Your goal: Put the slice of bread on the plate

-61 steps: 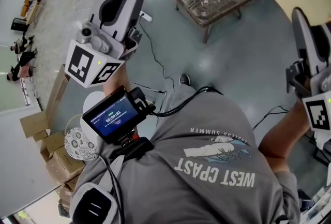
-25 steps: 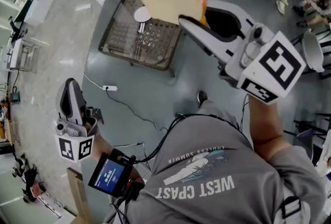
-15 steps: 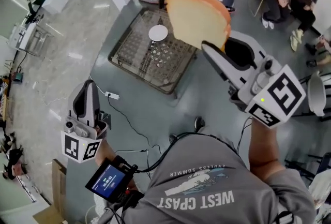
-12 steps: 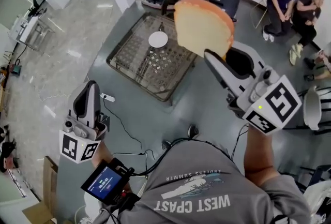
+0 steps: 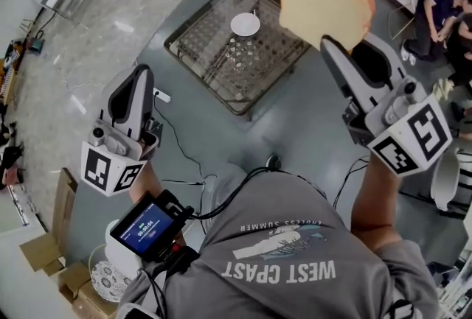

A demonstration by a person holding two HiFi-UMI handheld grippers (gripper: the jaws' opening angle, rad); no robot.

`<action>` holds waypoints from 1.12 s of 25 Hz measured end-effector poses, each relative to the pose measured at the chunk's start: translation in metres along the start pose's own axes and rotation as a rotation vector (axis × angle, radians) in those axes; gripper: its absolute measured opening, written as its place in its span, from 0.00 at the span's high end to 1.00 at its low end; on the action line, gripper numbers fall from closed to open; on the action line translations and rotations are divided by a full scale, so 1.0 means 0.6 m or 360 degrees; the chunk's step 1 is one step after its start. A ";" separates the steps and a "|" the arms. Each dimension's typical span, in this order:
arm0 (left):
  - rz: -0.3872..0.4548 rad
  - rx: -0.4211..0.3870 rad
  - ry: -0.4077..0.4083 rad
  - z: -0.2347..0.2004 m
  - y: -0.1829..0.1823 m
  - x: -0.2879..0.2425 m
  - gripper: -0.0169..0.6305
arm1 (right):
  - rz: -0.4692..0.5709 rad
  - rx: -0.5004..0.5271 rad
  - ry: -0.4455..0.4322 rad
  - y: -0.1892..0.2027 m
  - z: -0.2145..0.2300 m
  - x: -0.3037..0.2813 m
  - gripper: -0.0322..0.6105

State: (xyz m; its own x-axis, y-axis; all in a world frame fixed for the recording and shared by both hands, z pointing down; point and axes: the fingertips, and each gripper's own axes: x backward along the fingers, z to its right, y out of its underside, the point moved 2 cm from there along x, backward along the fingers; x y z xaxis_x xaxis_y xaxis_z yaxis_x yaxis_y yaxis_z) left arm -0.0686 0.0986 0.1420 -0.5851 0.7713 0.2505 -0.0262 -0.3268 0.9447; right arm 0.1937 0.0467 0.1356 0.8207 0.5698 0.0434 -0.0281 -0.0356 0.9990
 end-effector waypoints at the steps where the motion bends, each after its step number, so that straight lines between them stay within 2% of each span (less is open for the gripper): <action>1: -0.0013 -0.0002 -0.0002 -0.003 0.004 0.004 0.96 | 0.0000 -0.0010 -0.0007 0.007 -0.002 -0.007 0.82; 8: -0.0015 0.0001 0.0053 -0.044 0.013 0.007 0.96 | 0.0014 -0.0006 0.0021 0.010 -0.020 -0.044 0.82; 15: -0.0004 0.0017 0.0172 -0.093 0.067 -0.019 0.96 | 0.0012 0.0031 0.0115 0.037 -0.009 -0.090 0.82; 28: 0.0050 0.0065 0.0228 -0.202 0.069 -0.004 0.96 | -0.0024 0.0072 0.0169 0.011 -0.045 -0.191 0.82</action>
State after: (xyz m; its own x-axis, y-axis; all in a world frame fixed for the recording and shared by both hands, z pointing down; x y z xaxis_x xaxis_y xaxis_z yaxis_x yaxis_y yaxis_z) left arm -0.1669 0.0170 0.1550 -0.6947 0.6744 0.2500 0.0253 -0.3245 0.9456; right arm 0.0837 0.0033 0.1376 0.7555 0.6543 0.0318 0.0117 -0.0620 0.9980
